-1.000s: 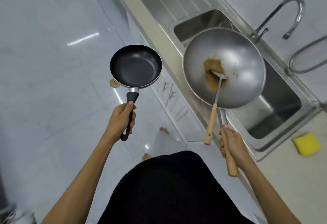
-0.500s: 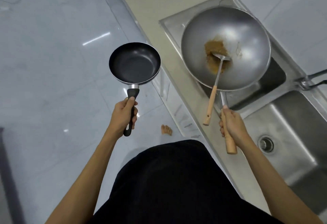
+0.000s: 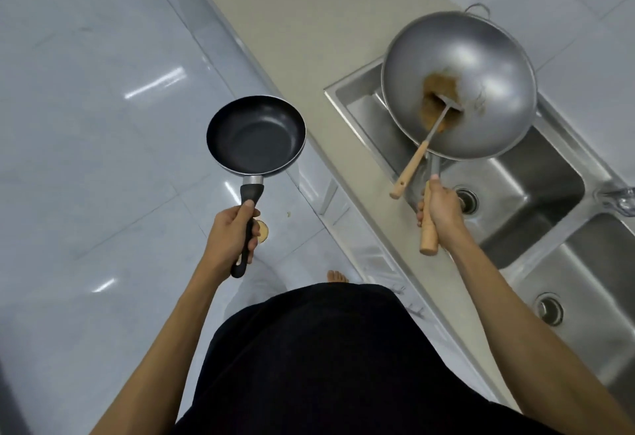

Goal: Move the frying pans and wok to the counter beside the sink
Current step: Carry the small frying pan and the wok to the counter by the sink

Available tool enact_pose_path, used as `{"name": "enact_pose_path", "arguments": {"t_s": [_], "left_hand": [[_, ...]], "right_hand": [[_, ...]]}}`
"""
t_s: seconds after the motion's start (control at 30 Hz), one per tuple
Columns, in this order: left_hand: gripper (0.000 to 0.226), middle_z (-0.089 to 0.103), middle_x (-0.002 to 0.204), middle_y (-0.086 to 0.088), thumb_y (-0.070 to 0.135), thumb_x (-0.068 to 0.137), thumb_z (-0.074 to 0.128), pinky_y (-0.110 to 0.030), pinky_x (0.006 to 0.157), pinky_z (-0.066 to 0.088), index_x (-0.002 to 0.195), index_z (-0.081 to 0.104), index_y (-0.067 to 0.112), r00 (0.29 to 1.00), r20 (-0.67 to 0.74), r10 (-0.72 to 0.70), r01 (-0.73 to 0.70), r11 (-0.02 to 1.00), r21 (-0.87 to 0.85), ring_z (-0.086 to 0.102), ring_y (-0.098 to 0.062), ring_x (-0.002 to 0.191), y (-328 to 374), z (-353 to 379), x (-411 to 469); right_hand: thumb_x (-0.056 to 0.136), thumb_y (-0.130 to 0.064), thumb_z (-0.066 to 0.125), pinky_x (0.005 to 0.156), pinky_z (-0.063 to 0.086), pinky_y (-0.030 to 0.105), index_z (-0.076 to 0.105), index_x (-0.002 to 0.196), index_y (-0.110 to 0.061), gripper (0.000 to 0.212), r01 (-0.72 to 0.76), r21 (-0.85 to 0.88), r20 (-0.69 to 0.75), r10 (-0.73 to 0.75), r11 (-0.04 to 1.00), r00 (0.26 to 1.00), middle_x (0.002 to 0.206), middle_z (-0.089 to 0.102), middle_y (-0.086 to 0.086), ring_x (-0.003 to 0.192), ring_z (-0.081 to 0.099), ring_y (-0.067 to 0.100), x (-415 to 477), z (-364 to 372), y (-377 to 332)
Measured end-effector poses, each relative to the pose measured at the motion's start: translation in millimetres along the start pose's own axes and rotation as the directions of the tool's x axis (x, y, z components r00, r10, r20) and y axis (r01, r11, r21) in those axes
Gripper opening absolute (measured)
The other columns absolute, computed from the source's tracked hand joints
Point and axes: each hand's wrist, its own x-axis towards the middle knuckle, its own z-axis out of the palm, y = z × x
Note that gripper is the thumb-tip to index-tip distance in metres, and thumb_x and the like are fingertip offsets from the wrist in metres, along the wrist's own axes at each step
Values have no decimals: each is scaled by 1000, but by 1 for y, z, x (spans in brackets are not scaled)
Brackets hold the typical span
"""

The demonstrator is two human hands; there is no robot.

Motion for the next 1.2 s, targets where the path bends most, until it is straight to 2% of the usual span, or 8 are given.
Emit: {"name": "enact_pose_path", "arguments": {"t_s": [0.27,0.4,0.57,0.77,0.87,1.07,1.2], "left_hand": [[36,53,53,-1,36,107,45,-27,35,42,99,62,5,987,162,17,-45,985,165,46,-13,38,47,-131,69],[35,54,54,0,35,107,45,-26,36,42,97,62,5,978,206,29,-71,978,197,47,-12,38,70,-163,107],[34,54,54,0,33,107,45,-26,34,41,97,62,5,968,248,29,-78,979,190,46,-12,38,92,-171,145],[32,54,52,1,30,106,46,-26,34,42,95,63,5,938,344,48,-140,958,249,46,-11,37,128,-139,197],[34,53,49,1,30,103,52,-27,37,43,80,55,5,919,392,53,-184,934,306,47,-12,37,147,-109,224],[37,52,45,0,28,100,58,-27,42,42,68,51,10,891,454,30,-242,876,417,47,-11,36,187,-33,287],[36,53,51,-3,31,99,59,-28,44,40,71,53,10,874,486,16,-247,876,415,48,-11,36,212,12,323]], "right_hand": [[103,-54,42,46,46,31,59,81,-12,51,-104,121,-140,121,987,983,63,58,10,43,52,22,-5,78,-34],[102,-53,44,47,49,31,59,92,-11,45,-126,145,-167,150,981,974,64,58,8,45,53,20,-2,95,-49],[105,-49,44,55,54,38,56,112,-8,43,-209,206,-96,232,956,968,72,59,11,56,57,25,-1,119,-59],[105,-40,51,51,52,33,60,115,-5,37,-179,244,-236,237,953,942,78,61,16,52,57,24,-2,138,-61],[103,-34,56,50,51,32,59,119,-2,35,-172,227,-291,235,959,927,80,63,17,55,58,24,0,147,-61],[101,-25,59,58,59,38,59,115,-4,25,-188,160,-338,233,969,912,101,71,25,65,65,28,-1,157,-64],[99,-28,63,73,63,52,59,114,-2,31,-209,70,-354,220,975,909,99,70,21,76,72,35,-3,163,-71]]}}
